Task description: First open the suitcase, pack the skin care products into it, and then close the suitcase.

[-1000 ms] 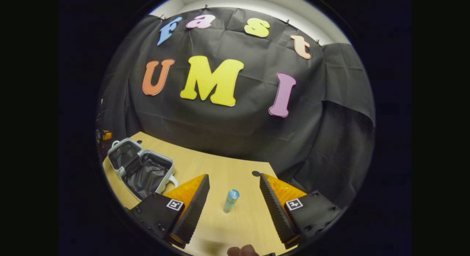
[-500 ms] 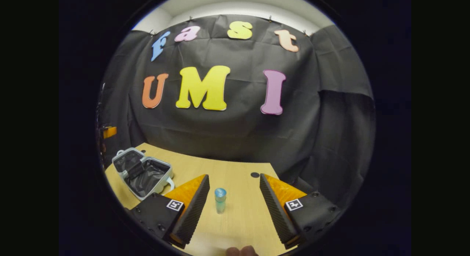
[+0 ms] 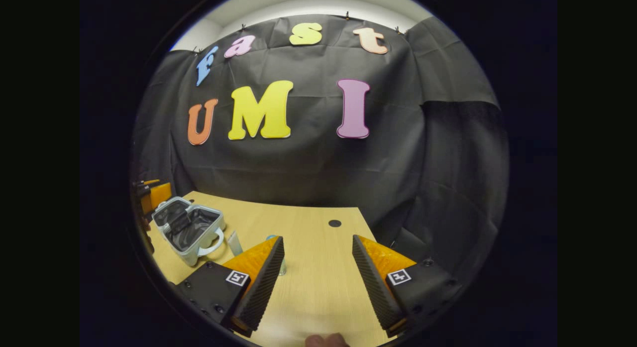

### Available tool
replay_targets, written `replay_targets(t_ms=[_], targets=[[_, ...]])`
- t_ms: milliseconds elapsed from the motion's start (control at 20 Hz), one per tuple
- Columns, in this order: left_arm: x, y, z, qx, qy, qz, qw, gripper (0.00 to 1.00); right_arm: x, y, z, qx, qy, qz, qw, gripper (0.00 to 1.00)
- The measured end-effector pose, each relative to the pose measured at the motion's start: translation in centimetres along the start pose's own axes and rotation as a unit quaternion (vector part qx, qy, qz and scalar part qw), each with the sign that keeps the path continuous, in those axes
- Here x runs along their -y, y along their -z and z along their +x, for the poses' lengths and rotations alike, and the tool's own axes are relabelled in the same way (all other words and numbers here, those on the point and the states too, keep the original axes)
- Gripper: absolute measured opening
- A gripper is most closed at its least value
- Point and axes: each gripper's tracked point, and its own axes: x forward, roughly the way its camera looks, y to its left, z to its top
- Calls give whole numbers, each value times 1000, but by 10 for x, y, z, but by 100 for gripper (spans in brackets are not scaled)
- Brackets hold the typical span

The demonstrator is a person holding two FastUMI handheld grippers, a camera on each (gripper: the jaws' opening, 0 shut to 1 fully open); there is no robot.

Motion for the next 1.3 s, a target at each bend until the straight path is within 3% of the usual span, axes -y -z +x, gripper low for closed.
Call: replay_targets(t_ms=[400, 700, 1100, 1300], targets=[[68, 97, 24, -99, 53, -3, 994, 100, -3, 21, 8, -14, -16, -23, 1000, 82], [92, 159, 76, -142, 77, 0, 987, 100, 0, 49, 4, -47, -22, -57, 997, 82], [107, 204, 128, -184, 95, 10, 978, 100, 40, 63, -9, -77, 23, -60, 995, 82], [109, 216, 138, -204, 97, -3, 974, 87, 49, 62, -10, -82, 40, -59, 994, 82]])
